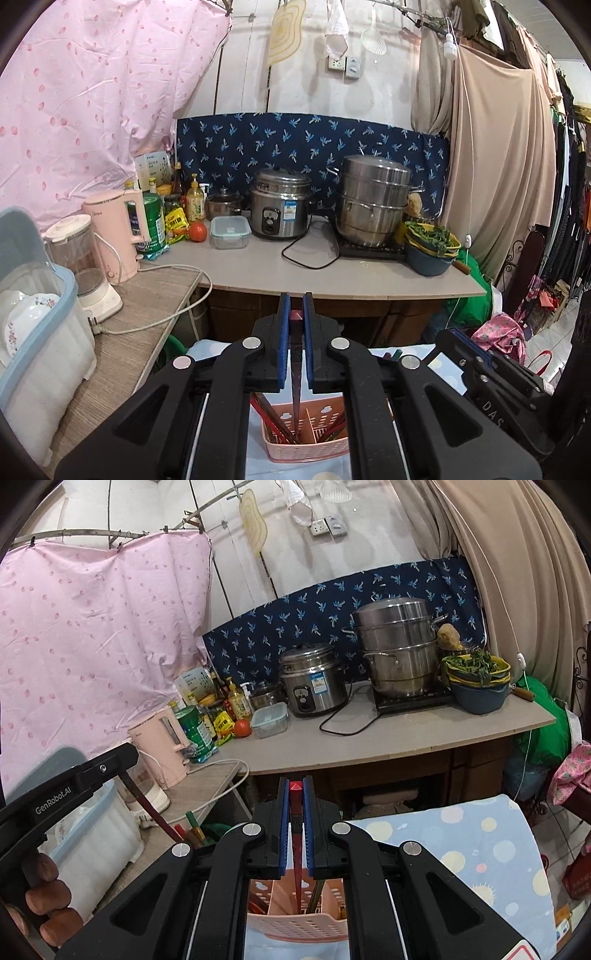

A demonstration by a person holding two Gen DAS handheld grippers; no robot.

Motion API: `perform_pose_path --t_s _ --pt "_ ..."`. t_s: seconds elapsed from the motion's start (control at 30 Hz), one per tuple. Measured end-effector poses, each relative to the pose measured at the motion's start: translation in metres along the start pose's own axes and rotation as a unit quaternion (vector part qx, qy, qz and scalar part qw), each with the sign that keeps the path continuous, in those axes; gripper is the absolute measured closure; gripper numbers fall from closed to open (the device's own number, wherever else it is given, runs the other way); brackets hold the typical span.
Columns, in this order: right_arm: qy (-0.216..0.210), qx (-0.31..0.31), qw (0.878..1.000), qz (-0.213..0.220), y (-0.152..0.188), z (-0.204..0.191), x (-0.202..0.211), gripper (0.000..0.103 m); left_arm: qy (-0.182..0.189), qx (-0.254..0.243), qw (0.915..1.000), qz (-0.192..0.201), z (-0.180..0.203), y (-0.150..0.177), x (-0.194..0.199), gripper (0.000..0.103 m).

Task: Organize utensils

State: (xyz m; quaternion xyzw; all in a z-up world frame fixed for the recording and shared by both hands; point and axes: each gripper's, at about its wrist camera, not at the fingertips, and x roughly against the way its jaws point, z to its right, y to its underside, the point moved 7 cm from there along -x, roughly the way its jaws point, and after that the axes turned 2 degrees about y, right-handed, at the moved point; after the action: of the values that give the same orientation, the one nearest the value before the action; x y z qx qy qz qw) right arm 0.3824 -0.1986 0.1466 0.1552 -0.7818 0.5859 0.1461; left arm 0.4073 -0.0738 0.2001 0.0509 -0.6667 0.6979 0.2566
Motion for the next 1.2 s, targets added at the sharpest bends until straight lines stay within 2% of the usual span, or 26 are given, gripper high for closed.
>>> perform_pose_path --t_s 0.23,0.27,0.3,0.37,0.4,0.43,0.5,0.67,0.83,0.9,1.03,1.2 --pt "0.000 0.010 0.999 -0.039 0.025 -0.003 -0.023 0.096 0.004 0.003 0.9995 -0.033 0.001 0.023 -0.020 0.096" --pt "0.000 0.007 0.999 -0.038 0.027 -0.002 -0.023 0.094 0.002 0.001 0.9994 -0.036 0.002 0.025 -0.022 0.096" --pt "0.001 0.006 0.999 -0.038 0.028 -0.002 -0.022 0.087 0.000 0.001 0.9993 -0.036 0.002 0.026 -0.023 0.095" --pt "-0.001 0.001 0.999 -0.033 0.027 -0.002 -0.018 0.076 -0.005 -0.005 0.9992 -0.038 0.003 0.031 -0.024 0.089" --pt "-0.001 -0.001 1.000 -0.030 0.026 -0.001 -0.016 0.072 -0.008 -0.006 0.9992 -0.039 0.004 0.032 -0.024 0.080" --pt "0.000 -0.002 1.000 -0.027 0.025 -0.001 -0.013 0.072 -0.011 -0.007 0.9992 -0.038 0.004 0.033 -0.023 0.072" --pt "-0.001 -0.001 1.000 -0.027 0.025 -0.001 -0.009 0.071 -0.017 -0.009 0.9992 -0.036 0.005 0.034 -0.021 0.067" --pt "-0.002 -0.001 1.000 -0.031 0.026 0.001 0.003 0.067 -0.020 -0.015 0.9988 -0.043 0.011 0.038 -0.016 0.066" --pt "0.007 0.010 0.999 -0.041 0.033 -0.002 0.018 0.059 -0.027 -0.026 0.9985 -0.041 0.016 0.044 -0.005 0.051" --pt "0.008 0.013 0.999 -0.045 0.038 -0.002 0.025 0.057 -0.030 -0.031 0.9982 -0.042 0.018 0.048 0.001 0.051" --pt "0.007 0.011 0.998 -0.059 0.048 0.000 0.038 0.056 -0.035 -0.041 0.9974 -0.049 0.022 0.056 0.010 0.045" --pt "0.018 0.014 0.997 -0.068 0.061 0.001 0.053 0.054 -0.035 -0.045 0.9969 -0.054 0.025 0.071 0.026 0.044"
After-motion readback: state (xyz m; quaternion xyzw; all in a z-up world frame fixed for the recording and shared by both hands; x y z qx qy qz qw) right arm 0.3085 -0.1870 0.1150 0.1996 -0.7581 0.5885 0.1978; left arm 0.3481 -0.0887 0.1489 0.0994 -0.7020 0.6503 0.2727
